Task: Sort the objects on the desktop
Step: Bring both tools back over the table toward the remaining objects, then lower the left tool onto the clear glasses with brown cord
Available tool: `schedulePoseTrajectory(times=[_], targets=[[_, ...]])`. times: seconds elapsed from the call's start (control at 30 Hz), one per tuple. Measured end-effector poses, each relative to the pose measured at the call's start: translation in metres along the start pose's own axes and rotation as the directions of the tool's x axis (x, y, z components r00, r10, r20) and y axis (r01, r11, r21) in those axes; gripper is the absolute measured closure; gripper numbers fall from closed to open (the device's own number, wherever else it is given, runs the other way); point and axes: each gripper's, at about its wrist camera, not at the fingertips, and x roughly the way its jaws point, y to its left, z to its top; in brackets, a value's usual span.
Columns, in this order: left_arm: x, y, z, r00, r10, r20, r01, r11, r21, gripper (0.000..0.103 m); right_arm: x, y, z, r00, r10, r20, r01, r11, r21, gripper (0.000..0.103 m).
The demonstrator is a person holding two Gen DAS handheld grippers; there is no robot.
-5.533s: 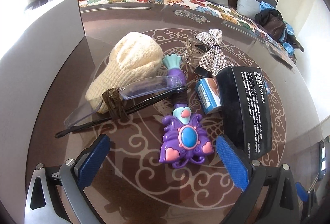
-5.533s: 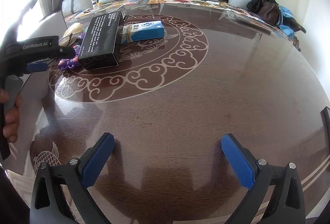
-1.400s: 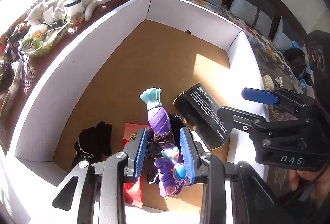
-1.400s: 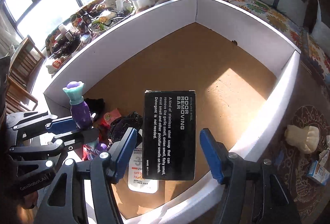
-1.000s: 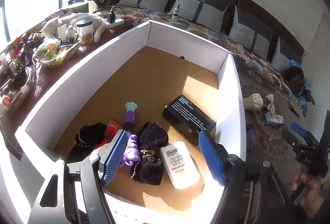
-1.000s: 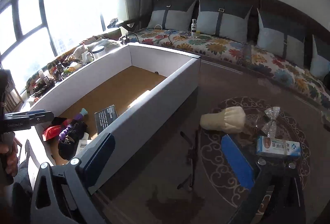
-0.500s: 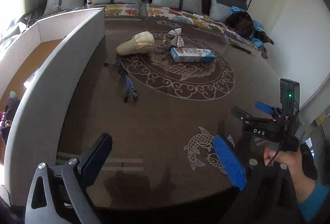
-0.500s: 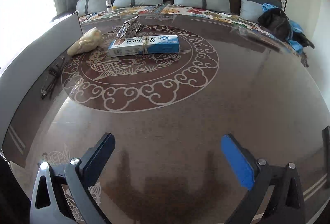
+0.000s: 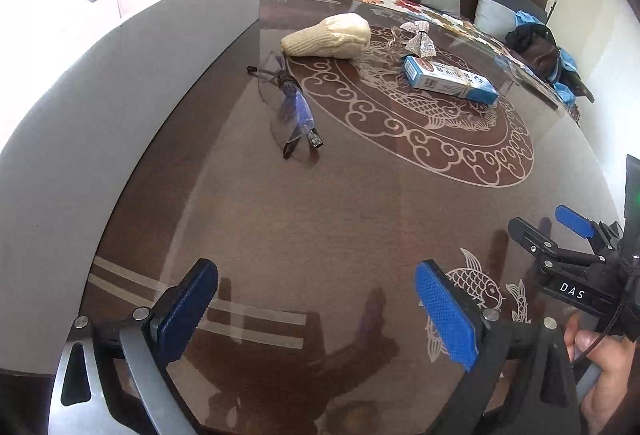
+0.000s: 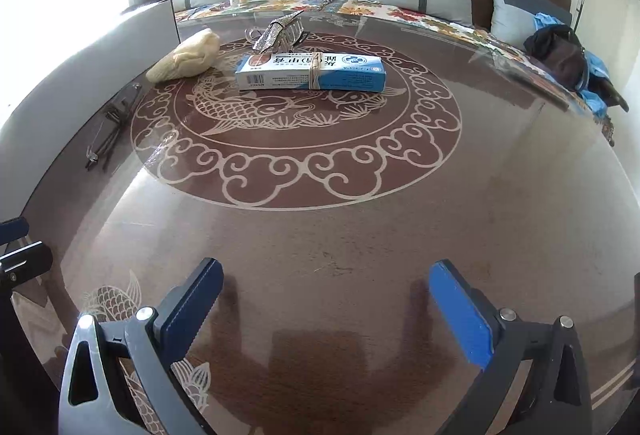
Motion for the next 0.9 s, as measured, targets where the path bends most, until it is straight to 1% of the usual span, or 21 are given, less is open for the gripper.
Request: schedulePoseTrajectory(times=[0.13, 0.27, 0.37, 0.53, 0.6, 0.73, 0.9], targets=[[0.004, 0.005, 0.001, 1.000, 0.011, -0.006, -0.011, 1.000, -0.014, 0.003, 0.003, -0.003, 0.000, 1.000, 0.023, -0.015, -0.023, 1.000, 0.022, 0.000], [0.003, 0.008, 0.009, 1.000, 0.003, 0.008, -0.003, 0.999, -0.033, 0.003, 0.004, -0.003, 0.000, 1.000, 0.020, -0.014, -0.019, 0.999, 0.027, 0.000], [-0.001, 0.010, 0.024, 0.999, 0.004, 0.040, -0.003, 1.000, -0.029, 0.003, 0.004, -0.003, 0.001, 1.000, 0.020, -0.013, -0.020, 0.999, 0.028, 0.000], [0.001, 0.010, 0.063, 0.996, 0.001, 0.084, 0.001, 1.000, -0.024, 0.003, 0.004, -0.003, 0.001, 1.000, 0.020, -0.014, -0.020, 0.999, 0.028, 0.000], [0.011, 0.011, 0.079, 0.996, 0.020, 0.085, -0.018, 1.000, -0.021, 0.003, 0.004, -0.003, 0.001, 1.000, 0.020, -0.014, -0.020, 0.999, 0.028, 0.000], [0.041, 0.018, 0.108, 0.997, 0.066, 0.050, -0.064, 0.997, -0.036, 0.003, 0.004, -0.003, 0.001, 1.000, 0.021, -0.014, -0.020, 0.999, 0.028, 0.000], [0.070, 0.019, 0.127, 0.994, 0.103, 0.022, -0.102, 0.994, -0.038, 0.003, 0.004, -0.003, 0.001, 1.000, 0.021, -0.014, -0.020, 0.999, 0.028, 0.000]])
